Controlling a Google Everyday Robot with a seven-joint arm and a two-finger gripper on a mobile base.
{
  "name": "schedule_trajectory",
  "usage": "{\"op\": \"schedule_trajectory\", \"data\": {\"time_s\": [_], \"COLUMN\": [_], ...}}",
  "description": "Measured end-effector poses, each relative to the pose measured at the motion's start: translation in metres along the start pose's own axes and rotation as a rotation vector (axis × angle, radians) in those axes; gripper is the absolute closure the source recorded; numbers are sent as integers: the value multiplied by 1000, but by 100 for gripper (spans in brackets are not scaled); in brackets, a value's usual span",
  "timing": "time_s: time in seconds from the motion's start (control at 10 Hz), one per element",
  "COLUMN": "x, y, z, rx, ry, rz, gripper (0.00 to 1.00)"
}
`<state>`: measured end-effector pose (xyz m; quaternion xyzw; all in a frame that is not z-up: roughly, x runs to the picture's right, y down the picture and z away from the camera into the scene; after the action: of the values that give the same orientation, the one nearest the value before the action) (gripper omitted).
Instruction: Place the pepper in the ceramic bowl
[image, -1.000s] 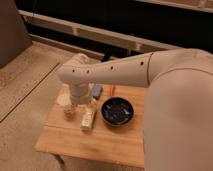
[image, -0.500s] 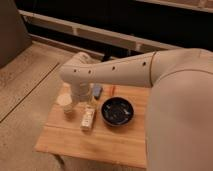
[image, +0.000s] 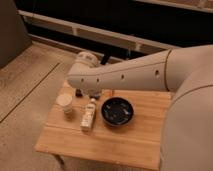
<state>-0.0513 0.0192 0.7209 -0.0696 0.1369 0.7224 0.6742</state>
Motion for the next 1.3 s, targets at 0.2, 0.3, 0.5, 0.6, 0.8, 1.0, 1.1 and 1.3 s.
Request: {"op": "schedule_trajectory", "data": {"time_s": [0.2,0.3,0.5,0.6,0.8,1.0,1.1,1.3], "x": [0,0,-3,-13,-38,-64,-71,-89], "y": [2,1,3,0,-17,-51,-61,-79], "z": [0,0,0,-1,-7,-14,-16,-16], "rx": [-2,0,-18,-41,-68,-52,-54,-112], "ry": [-1,-1,-2,-11,-40,-72,-79,-94], "rz": [-2,-1,2,6,21,46,55,71], "gripper": [35,35,35,35,35,35,35,35]}}
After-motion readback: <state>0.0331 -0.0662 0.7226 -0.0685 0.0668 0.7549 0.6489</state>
